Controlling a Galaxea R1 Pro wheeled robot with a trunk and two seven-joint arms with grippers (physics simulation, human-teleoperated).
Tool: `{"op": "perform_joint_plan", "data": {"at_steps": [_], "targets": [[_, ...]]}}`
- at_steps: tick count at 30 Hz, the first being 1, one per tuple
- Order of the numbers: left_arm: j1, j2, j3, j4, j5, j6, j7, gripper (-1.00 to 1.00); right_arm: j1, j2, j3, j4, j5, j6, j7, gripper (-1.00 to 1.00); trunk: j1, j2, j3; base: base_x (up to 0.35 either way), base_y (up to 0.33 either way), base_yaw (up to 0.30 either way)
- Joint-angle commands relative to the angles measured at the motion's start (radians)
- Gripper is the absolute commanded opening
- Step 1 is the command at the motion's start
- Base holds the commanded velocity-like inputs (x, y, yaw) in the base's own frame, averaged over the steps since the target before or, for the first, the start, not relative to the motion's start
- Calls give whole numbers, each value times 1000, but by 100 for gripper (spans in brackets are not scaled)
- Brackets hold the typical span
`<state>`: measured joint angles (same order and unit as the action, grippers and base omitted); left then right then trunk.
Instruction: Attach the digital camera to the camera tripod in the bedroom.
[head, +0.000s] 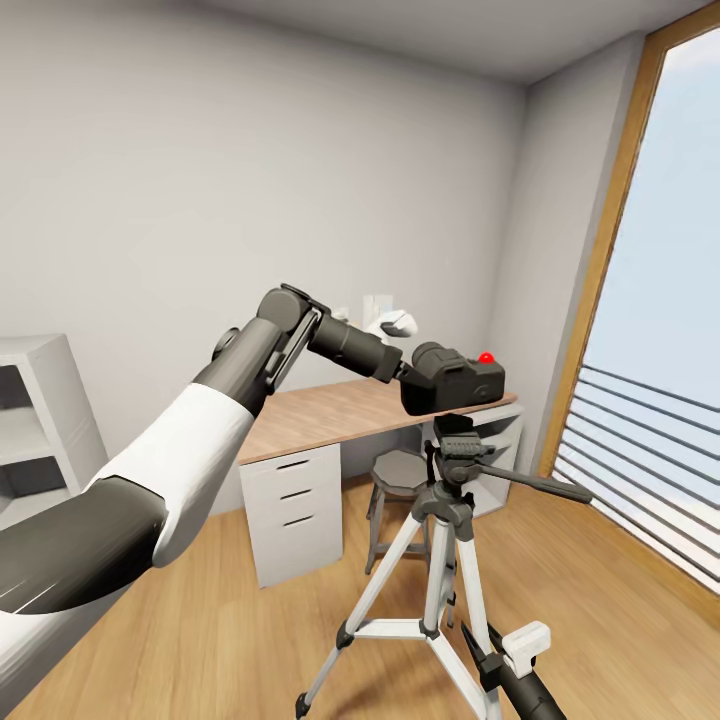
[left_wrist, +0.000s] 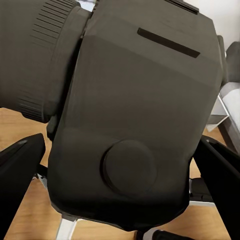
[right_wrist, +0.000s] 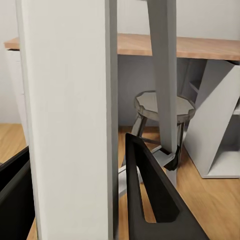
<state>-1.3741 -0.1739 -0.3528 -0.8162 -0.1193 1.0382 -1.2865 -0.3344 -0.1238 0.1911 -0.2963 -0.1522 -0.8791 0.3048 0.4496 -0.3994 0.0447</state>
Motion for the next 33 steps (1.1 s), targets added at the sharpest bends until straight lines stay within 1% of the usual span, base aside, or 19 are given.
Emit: {"op": "perform_joint_plan", "data": {"at_steps": [1, 17, 24, 33], "targets": [[0, -1, 2, 0, -10, 9, -9, -100, 0, 0, 7, 2, 5, -4, 7, -100, 0, -1, -1, 0, 0, 0], [2, -1, 0, 4, -11, 9, -8, -100, 0, 0, 7, 2, 5, -4, 7, -100, 0, -1, -1, 0, 0, 0], [3, -1, -1, 59, -11, 9, -8, -100, 0, 0, 7, 2, 5, -4, 7, -100, 0, -1, -1, 0, 0, 0], [3, -1, -2, 69, -11, 9, -8, -100, 0, 0, 7, 2, 5, -4, 7, -100, 0, -1, -1, 0, 0, 0]]}}
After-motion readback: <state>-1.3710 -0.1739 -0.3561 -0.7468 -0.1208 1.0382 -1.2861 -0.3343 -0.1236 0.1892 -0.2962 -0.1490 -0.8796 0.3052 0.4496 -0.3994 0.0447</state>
